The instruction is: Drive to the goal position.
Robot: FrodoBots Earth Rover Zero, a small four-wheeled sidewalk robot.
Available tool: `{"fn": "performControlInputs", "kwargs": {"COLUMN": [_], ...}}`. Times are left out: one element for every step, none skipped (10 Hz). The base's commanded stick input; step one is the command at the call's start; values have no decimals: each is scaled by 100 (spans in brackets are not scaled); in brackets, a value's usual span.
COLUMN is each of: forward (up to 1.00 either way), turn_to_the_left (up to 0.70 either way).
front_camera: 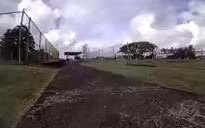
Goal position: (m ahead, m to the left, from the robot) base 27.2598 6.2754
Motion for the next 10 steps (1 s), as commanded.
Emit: {"fn": "performControlInputs", "kwargs": {"forward": [85,85,85,85,85,85,85,85,85,85], "turn_to_the_left": [34,34,34,34,34,33,14,0,0,0]}}
